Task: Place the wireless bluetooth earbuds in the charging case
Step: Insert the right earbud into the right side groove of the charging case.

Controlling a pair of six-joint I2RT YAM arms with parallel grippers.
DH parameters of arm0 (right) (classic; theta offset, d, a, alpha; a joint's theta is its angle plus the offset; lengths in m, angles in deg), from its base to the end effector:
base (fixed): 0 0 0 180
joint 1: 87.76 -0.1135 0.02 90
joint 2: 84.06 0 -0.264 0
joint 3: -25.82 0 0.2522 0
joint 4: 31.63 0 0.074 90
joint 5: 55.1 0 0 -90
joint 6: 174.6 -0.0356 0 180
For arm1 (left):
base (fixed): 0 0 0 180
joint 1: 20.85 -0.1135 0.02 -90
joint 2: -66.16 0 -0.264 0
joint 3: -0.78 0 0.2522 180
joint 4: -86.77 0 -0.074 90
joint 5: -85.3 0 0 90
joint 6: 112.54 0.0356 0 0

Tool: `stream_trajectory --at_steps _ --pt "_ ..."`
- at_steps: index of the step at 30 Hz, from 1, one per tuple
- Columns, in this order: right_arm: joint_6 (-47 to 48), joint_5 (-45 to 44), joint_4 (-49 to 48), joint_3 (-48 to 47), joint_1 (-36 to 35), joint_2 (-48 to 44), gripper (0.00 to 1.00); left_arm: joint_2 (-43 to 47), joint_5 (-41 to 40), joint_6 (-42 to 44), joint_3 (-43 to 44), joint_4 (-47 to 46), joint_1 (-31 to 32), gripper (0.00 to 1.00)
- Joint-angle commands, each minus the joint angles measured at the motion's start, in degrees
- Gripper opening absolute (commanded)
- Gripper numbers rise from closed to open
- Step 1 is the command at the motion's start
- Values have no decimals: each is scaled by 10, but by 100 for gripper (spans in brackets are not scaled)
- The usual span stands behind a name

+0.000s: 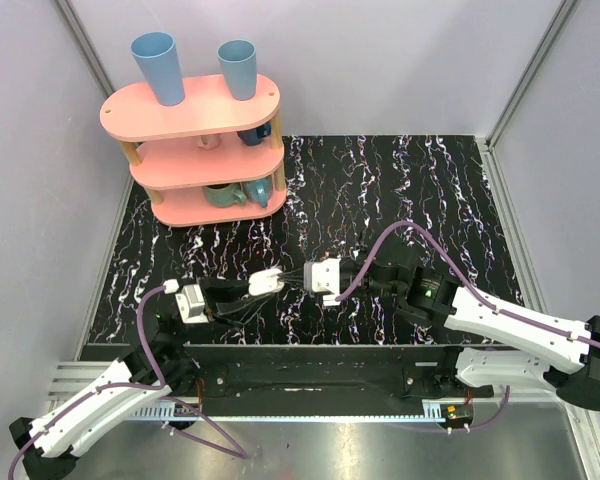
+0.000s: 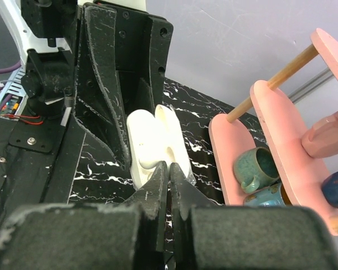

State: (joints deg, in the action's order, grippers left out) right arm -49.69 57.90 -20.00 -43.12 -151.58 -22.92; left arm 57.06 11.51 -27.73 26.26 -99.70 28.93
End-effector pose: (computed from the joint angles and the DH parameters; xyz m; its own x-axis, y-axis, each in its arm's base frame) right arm 0.0974 0.2296 0.3718 0.5470 -0.0814 -0.8332 -0.8353 0.0118 -0.5496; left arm 0.0576 -0.0835 0.2684 0.1684 -0.3336 -0.9276 0.9183 0.3951 0.0246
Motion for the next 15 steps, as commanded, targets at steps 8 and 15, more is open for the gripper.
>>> stream_trajectory --at_steps 8,15 --pt "-4 -24 -38 -1 -4 6 0 4 12 -11 1 -36 1 0" --pt "4 -33 -31 7 -12 9 0 8 -17 -34 -12 -68 1 0"
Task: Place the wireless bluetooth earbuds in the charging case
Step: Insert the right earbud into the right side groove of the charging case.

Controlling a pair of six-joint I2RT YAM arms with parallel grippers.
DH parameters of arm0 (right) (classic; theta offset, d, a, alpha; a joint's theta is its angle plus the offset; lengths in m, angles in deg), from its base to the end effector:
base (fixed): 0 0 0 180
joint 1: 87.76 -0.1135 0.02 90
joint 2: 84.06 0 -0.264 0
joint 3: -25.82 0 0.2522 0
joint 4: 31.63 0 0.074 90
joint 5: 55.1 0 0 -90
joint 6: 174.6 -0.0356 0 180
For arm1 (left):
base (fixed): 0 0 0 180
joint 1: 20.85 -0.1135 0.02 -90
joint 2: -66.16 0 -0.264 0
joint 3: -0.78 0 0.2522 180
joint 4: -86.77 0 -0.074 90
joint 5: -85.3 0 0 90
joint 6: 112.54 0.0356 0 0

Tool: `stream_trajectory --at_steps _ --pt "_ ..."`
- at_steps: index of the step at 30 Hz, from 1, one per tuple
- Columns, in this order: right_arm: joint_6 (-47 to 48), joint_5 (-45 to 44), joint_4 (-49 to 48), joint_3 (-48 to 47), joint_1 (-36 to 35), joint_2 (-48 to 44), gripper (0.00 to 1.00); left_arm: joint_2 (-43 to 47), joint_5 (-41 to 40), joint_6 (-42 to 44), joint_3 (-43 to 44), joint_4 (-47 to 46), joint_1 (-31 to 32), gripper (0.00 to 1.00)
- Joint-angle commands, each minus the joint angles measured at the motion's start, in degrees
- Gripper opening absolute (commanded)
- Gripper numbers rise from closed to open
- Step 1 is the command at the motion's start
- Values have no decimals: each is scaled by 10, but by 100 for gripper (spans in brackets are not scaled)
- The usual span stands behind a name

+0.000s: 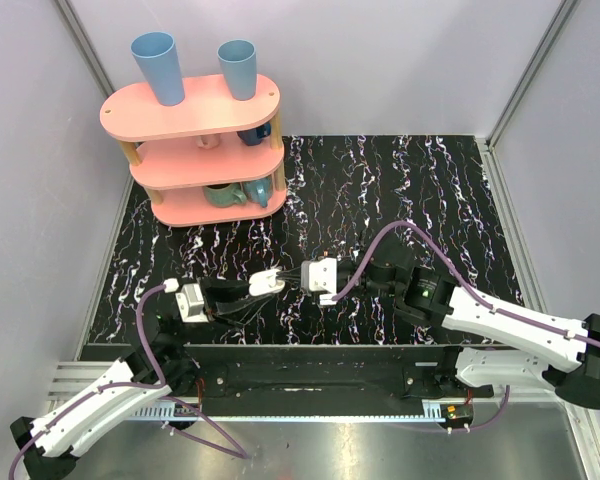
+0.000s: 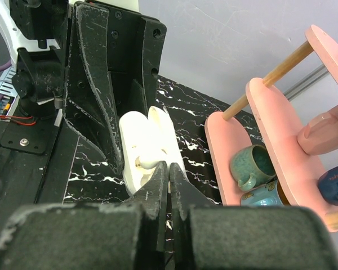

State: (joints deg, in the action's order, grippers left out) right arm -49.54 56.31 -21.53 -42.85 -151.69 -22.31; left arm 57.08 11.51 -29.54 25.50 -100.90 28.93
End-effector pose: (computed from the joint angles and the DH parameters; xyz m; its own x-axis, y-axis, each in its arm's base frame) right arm 0.0992 0.2324 0.3705 0.5524 -0.0877 -0.8289 -0.8296 0.0383 -0.5570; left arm 0.0580 -0.0839 0.2660 0.1441 -0.3516 -0.9250 0.9232 0.3843 -0.0023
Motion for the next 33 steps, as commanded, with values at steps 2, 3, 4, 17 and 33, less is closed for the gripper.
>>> stream_trajectory --at_steps 2,3,4,17,33 --pt "8 -24 -13 6 -16 5 0 6 -27 -21 -7 -64 1 0" --pt "11 -28 -7 6 -20 7 0 6 -33 -25 -9 -70 2 0" --pt "15 -35 -4 6 -23 8 0 6 -34 -25 -9 -73 1 0" --pt "54 -164 -61 41 -61 13 0 -1 -48 -24 -2 -70 2 0" --pt "98 -204 -123 94 -95 2 7 12 -101 -20 -5 -76 2 0"
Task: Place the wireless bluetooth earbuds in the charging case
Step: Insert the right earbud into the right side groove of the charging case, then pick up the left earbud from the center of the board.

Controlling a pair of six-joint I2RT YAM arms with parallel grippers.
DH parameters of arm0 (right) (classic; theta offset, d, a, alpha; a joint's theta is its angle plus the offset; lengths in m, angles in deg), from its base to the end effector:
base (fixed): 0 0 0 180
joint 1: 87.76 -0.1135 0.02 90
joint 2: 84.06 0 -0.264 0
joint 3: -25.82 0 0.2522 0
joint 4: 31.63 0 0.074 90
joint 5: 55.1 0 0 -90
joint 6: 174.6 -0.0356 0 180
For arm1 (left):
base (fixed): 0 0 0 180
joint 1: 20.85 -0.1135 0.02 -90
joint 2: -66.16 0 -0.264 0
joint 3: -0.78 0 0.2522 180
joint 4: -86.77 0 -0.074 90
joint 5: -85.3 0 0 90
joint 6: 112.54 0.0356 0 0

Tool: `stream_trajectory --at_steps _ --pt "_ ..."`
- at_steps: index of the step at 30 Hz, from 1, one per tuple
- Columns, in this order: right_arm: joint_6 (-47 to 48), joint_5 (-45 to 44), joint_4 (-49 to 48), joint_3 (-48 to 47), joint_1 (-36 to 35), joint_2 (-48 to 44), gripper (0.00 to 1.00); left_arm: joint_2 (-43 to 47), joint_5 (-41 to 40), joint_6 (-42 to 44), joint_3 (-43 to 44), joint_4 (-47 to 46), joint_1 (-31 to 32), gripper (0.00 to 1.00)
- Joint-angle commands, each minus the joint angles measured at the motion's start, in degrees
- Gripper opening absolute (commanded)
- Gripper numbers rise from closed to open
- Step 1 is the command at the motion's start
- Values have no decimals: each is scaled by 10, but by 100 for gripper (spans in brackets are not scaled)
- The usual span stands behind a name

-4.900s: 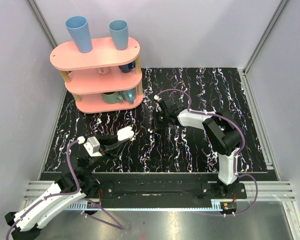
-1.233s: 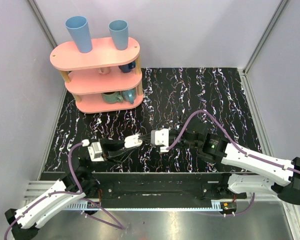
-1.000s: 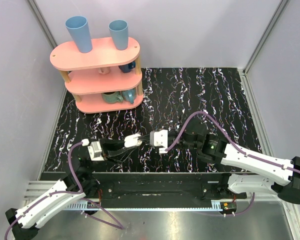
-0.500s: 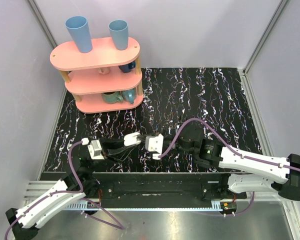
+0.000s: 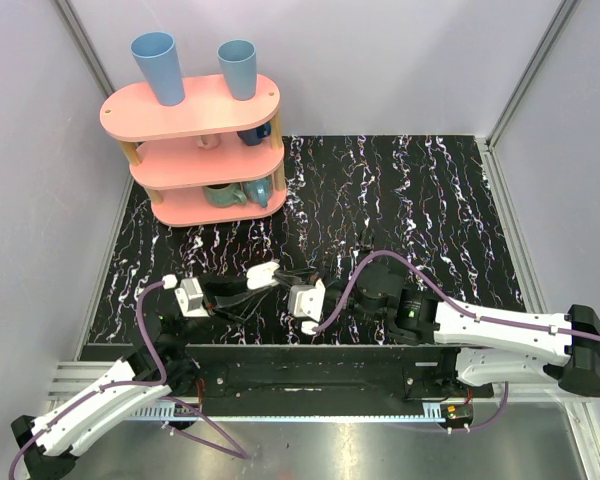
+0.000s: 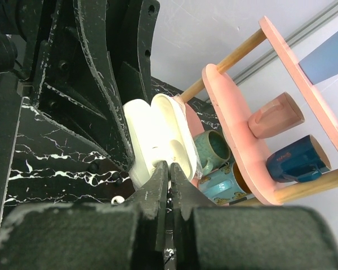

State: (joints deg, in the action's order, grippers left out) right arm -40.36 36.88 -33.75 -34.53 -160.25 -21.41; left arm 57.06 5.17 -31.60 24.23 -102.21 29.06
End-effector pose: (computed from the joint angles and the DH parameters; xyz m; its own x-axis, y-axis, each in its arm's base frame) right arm 0.0771 0.2486 0.3375 0.6715 -0.1889 -0.7165 -0.6909 0.1897 -0.6976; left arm 0.0622 -0.0833 0.2610 0.1172 -0.3801 -0.9175 0.8846 0.4599 -0.0776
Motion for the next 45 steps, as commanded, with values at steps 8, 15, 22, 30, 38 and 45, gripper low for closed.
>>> stream_trajectory --at_steps 8,15,22,30,38,45 --pt "-4 -16 -28 19 -9 -23 29 26 -45 15 11 -41 0 0" --pt "-21 -45 -68 29 -9 -31 34 40 -50 29 20 -4 0 0" --pt "-66 -136 -193 64 -10 -52 52 63 -83 55 43 59 0 0" --pt "-331 -406 -65 12 26 -34 69 81 -116 120 108 151 0 0" --pt "-602 -225 46 12 164 43 65 142 -138 116 121 208 1 0" --pt "-615 -119 81 -57 164 205 58 179 -165 118 119 220 0 0"
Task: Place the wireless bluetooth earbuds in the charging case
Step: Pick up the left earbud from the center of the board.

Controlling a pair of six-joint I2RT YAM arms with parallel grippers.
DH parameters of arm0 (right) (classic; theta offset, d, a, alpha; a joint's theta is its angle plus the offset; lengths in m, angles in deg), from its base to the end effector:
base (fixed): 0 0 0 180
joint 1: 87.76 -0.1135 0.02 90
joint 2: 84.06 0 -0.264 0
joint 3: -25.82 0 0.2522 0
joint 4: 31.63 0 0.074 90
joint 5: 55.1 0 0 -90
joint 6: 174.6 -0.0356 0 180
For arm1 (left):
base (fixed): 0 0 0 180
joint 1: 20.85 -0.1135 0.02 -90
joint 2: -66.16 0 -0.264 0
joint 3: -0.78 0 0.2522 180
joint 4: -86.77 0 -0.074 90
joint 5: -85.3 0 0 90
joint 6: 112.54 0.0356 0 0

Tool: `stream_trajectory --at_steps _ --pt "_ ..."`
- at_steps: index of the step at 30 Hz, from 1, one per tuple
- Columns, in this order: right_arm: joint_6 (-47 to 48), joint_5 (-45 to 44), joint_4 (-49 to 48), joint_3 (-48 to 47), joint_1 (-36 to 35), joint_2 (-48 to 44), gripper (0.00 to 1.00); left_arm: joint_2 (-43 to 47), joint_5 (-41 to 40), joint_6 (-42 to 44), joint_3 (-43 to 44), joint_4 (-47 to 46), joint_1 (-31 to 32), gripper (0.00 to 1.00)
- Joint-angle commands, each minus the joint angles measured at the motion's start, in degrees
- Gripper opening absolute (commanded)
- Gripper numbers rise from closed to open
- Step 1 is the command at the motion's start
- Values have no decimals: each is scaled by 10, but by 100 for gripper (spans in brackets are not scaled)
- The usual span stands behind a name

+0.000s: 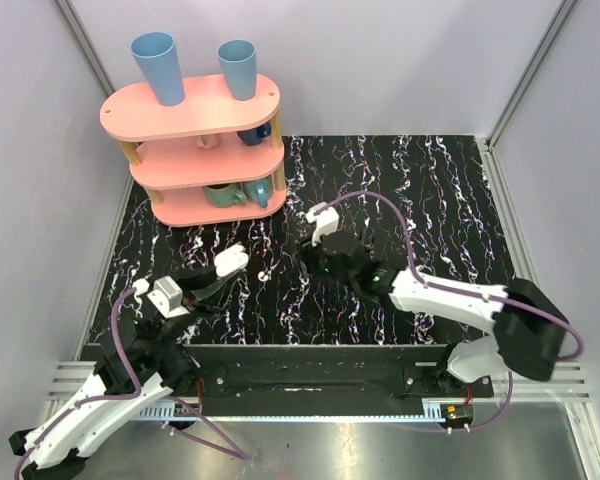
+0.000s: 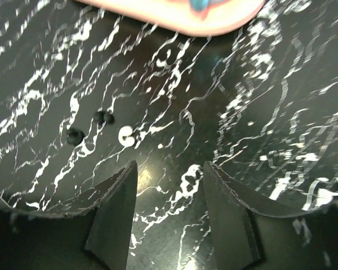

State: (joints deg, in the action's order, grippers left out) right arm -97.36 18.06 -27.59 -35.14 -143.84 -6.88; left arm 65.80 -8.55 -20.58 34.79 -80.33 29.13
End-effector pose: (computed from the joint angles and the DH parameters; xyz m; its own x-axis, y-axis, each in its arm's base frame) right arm 0.1787 0.2473 0.2630 -0.3304 -0.1125 -0.9371 -0.5840 0.8043 0.1094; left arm 0.0458 -0.0508 0.2937 0.2524 -0.2476 -0.9354 0.7155 0.6986 0.0082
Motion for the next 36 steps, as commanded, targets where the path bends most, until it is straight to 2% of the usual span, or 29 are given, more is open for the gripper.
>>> stream_trajectory --at_steps 1,6,12,18,24,36 --pt "-46 67 16 -63 0 74 58 90 -26 7 16 3 -1 0" --pt "-52 96 1 -100 1 167 55 83 -23 4 20 3 -1 0" --pt "-89 152 -59 -127 1 239 46 93 -83 4 26 25 -1 0" --pt "-103 195 -81 -147 0 281 40 92 -128 3 28 37 -1 0" --pt "-103 223 -82 -174 0 314 39 92 -150 4 30 46 -1 0" --pt "-99 260 -58 -202 0 345 35 93 -153 3 30 46 -1 0"
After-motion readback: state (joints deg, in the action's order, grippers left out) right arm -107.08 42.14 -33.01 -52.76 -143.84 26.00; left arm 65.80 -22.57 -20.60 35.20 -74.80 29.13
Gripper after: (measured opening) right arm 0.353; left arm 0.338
